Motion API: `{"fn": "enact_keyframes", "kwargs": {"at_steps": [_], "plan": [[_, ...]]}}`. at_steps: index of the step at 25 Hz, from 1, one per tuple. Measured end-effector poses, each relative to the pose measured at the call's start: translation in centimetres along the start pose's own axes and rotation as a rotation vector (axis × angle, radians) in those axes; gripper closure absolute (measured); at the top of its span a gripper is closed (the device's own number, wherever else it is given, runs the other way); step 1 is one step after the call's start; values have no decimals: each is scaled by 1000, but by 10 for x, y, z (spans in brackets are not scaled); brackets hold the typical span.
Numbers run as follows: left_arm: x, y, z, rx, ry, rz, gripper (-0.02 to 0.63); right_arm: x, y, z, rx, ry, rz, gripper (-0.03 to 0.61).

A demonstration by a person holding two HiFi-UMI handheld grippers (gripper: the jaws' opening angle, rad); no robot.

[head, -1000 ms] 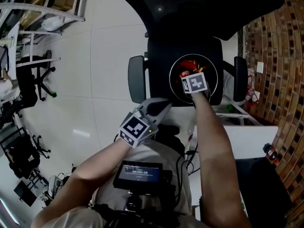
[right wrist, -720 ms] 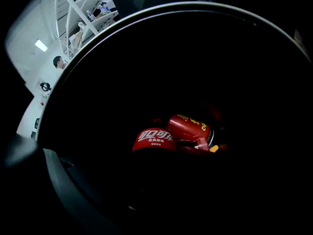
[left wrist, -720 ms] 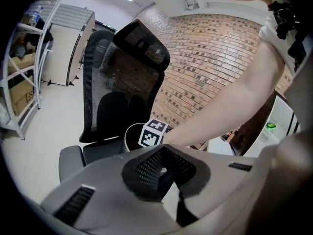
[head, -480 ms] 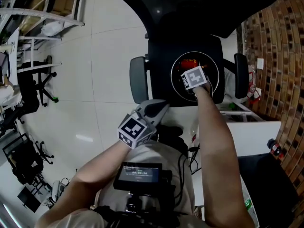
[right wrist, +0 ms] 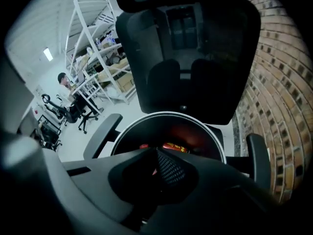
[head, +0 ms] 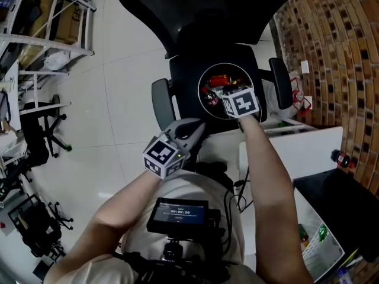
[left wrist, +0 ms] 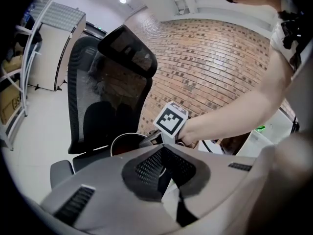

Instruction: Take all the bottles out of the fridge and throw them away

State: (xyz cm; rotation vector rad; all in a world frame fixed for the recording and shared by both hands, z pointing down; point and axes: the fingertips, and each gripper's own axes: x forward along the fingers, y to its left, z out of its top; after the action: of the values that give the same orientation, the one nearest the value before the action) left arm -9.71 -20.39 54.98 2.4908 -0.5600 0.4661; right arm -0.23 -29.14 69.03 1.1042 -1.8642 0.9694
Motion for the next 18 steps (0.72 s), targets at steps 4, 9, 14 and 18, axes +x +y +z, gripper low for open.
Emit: {"fn": "enact_keyframes", "kwargs": {"at_steps": [4,9,14,18], "plan": [[-2,0,16,27,-21,-6,609,-50,21,21,6,-174,29,574],[-2,-18,35,89,-27,-53,609,-126,43,34,117,-422,64,573],[10,-55,51,170,-12,-146,609,-199,45,21,180,-577,3,573],[20,-101,55,248,19,-254,609,-255,51,-2,218,-707,-14,573]]}}
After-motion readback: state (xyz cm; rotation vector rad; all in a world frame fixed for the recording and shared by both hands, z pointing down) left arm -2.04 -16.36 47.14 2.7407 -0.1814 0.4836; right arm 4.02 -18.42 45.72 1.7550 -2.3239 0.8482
